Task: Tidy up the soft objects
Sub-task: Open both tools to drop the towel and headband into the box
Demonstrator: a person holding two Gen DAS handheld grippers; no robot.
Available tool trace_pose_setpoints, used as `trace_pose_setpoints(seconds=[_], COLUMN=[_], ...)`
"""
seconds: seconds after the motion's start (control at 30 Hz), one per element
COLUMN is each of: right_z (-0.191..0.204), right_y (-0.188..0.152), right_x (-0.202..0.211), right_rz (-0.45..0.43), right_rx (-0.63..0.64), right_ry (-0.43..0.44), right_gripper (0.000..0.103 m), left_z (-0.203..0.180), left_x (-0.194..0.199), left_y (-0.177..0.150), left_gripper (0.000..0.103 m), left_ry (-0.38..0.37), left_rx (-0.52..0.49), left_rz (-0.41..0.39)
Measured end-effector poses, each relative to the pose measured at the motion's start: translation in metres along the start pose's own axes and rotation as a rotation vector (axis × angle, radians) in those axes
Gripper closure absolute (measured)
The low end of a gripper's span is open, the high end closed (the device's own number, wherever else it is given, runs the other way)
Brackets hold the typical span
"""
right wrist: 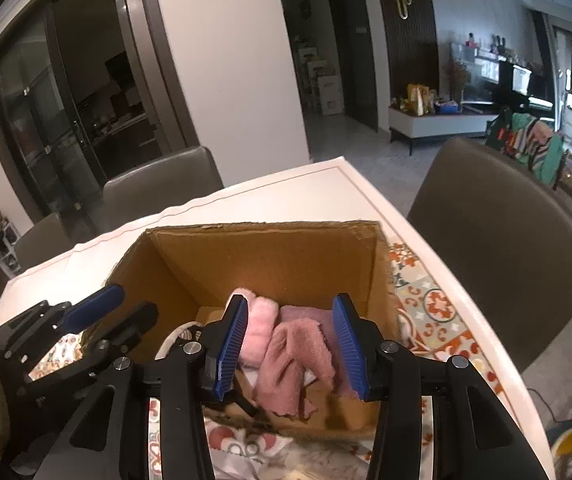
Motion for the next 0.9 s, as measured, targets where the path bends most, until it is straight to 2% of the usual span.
trace_pose_setpoints(seconds=[0.43, 0.83, 0.9], right_z=[0.003, 0.002, 0.0], right_y=[-0.007, -0.032, -0.038], right_x=[0.059, 0.1, 0.106], right_rz=[-0.071, -0.104, -0.109], right_rx=[-0.018, -0.032, -0.037], right_ry=[-0.026, -0.032, -0.039], right_gripper=[0.057, 0.057, 0.053], left_z=[-0.009, -0.02, -0.022], left_x=[0.065, 0.112, 0.116], left_y=[0.0, -0.023, -0.03], left_gripper=[0.064, 0.064, 0.064], left_ry=[0.036, 0.084, 0.081], left_rx=[-0.024, -0.046, -0.047], left_rz=[-0.088, -0.142, -0.139])
Point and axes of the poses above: each gripper's, at about its wrist camera, not at the fingertips, and x roughly against the way its jaws point, z to its left, y to its top, the point moved 10 cm from there along -x, roughly the way its jaws point, and after that the axes turned 12 degrees about -x, right-handed, at the moved point
